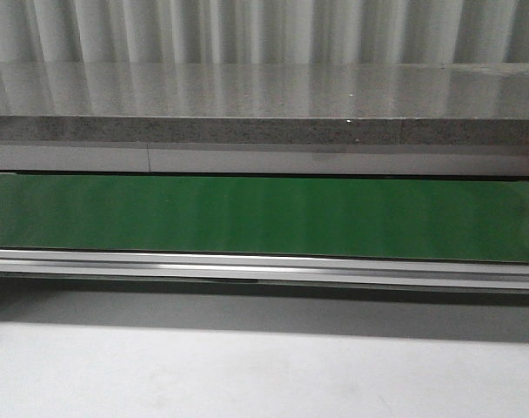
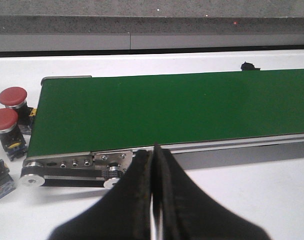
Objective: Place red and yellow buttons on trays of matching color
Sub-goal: 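Carry the yellow button with the right gripper into the yellow tray, release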
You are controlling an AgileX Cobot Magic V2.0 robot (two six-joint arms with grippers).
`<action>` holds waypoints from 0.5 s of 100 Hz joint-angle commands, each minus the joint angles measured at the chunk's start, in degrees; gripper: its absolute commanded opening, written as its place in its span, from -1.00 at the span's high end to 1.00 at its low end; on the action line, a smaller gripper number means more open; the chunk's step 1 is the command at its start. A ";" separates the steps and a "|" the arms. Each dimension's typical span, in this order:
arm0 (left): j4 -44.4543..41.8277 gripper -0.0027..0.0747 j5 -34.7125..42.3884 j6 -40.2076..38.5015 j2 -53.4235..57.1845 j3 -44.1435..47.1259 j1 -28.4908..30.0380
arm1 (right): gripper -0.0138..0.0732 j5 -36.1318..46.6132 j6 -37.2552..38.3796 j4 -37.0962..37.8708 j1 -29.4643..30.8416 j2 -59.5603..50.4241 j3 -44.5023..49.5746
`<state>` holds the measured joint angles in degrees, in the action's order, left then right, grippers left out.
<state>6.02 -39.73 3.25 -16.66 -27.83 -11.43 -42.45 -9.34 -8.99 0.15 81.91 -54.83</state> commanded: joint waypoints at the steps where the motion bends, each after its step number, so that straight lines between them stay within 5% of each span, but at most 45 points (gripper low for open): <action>1: 0.77 0.98 3.77 0.04 -0.48 -1.48 -0.49 | 0.07 2.39 -0.58 -0.12 0.35 -1.96 -1.93; 29: 0.77 0.98 3.77 0.04 -0.48 -1.48 -0.49 | 0.22 3.03 -0.58 1.42 1.29 -5.21 -1.93; 50: 0.77 0.98 3.77 0.04 -0.48 -1.48 -0.49 | 0.22 4.19 0.08 2.44 11.12 -9.04 -1.93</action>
<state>6.02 -39.73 3.25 -16.66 -27.83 -11.43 -41.52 -9.39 -7.37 6.61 75.78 -54.83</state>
